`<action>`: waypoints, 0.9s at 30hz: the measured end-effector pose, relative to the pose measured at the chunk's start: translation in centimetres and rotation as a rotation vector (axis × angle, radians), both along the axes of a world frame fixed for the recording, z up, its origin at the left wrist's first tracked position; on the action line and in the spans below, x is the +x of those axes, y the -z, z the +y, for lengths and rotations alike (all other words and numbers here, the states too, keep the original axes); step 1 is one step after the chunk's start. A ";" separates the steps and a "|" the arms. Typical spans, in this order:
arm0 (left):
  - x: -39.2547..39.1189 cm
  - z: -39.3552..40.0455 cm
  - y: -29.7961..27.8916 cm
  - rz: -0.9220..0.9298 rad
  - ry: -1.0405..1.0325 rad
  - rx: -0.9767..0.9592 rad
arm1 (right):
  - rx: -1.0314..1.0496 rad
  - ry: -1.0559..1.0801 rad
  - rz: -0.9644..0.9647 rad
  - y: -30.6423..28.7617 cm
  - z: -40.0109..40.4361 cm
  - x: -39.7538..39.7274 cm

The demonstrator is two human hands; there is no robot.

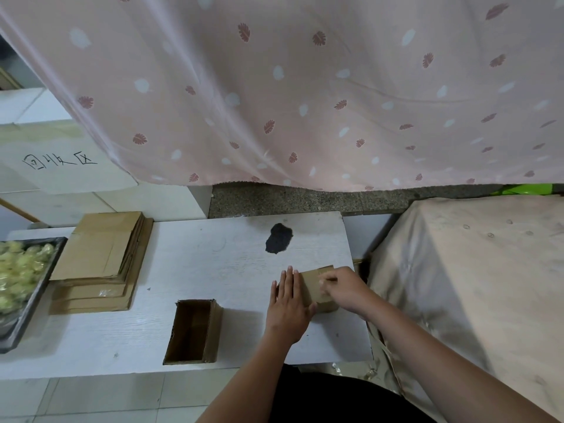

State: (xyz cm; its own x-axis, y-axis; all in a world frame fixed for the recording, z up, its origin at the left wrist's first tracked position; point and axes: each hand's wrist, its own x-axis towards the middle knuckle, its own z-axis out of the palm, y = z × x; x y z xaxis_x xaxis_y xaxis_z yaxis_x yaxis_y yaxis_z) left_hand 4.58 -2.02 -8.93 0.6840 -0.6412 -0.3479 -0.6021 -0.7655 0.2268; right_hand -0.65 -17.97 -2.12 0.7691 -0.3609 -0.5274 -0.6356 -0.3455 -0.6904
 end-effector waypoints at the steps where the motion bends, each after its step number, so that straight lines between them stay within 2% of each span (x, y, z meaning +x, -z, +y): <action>1: 0.1 0.0 -0.2 -0.002 -0.001 0.006 | -0.012 0.010 -0.022 0.0 0.0 0.0; 6: 0.8 0.5 -1.4 -0.038 -0.017 0.005 | 0.007 0.061 -0.113 -0.6 0.3 0.1; 9: 1.3 1.8 -2.7 -0.063 -0.068 -0.004 | 0.096 0.090 -0.152 -1.1 1.2 0.1; 12: 2.1 3.9 -4.3 -0.090 -0.146 -0.013 | 0.031 0.032 -0.136 -1.9 2.7 0.9; 17: 3.9 9.1 -6.9 -0.161 -0.296 -0.010 | -0.045 -0.047 -0.127 -3.6 6.2 3.4; 21: 4.9 14.1 -8.3 -0.198 -0.398 0.003 | 0.053 -0.086 -0.214 -4.8 10.1 5.9; 24: 5.5 18.1 -9.0 -0.199 -0.472 0.012 | 0.239 -0.106 -0.182 -5.4 13.8 7.4; 27: 6.1 22.7 -9.3 -0.192 -0.530 0.037 | 0.168 -0.203 -0.195 -5.3 17.9 9.2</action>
State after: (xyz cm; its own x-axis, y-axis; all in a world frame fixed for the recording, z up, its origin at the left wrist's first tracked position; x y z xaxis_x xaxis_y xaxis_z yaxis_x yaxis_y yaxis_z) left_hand 10.67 20.71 0.38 0.9624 -0.1829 -0.2009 -0.1614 -0.9797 0.1187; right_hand 8.56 -0.10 3.13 0.9090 -0.1103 -0.4018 -0.4152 -0.3230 -0.8505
